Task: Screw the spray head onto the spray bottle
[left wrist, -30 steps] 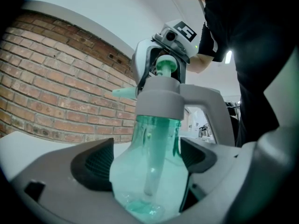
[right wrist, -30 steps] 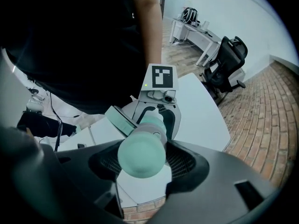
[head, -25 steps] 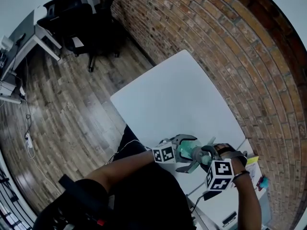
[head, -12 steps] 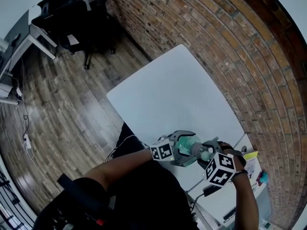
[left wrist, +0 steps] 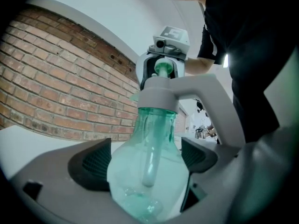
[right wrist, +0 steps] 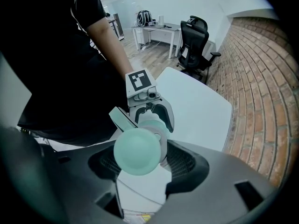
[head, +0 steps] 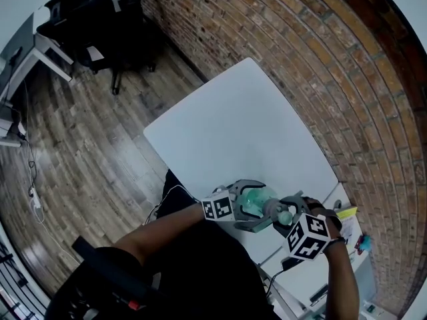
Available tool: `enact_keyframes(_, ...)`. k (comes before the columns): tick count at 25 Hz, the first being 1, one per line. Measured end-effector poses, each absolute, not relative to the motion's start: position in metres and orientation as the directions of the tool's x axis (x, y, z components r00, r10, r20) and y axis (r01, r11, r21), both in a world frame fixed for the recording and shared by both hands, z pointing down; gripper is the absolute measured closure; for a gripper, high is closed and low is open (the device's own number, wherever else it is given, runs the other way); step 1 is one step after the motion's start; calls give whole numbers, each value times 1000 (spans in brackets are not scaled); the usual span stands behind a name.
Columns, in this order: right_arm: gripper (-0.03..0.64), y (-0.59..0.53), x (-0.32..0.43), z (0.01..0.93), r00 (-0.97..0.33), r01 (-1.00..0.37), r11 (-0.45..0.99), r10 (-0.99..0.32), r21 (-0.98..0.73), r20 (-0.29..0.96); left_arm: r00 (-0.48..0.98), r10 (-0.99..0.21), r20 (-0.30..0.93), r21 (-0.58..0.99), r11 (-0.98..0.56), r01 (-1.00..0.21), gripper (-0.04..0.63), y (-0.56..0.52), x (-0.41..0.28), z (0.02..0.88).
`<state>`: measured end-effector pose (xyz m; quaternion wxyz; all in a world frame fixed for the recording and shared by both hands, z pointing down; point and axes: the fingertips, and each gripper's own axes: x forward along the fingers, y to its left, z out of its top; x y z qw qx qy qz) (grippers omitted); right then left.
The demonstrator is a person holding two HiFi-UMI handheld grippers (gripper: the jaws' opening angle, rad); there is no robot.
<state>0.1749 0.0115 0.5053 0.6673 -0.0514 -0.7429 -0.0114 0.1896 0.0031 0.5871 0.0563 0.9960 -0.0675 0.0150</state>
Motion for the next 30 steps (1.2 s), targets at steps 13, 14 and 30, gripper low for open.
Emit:
enact_keyframes(13,356,12,175,507,-71,101,991,92,-84,993,995,-103,-11,170,-980,-99,81,3,177,605)
enact_keyframes(14,356,12,175,507,-72,101,991,93,-85,993,995,-102,-9,172,-980,-98,81,4,176,607)
enact_keyframes(30,356,11,174,508,-41,107,990,94,-89,995,974,-69,215,59,-995,-84,81,17,181,688)
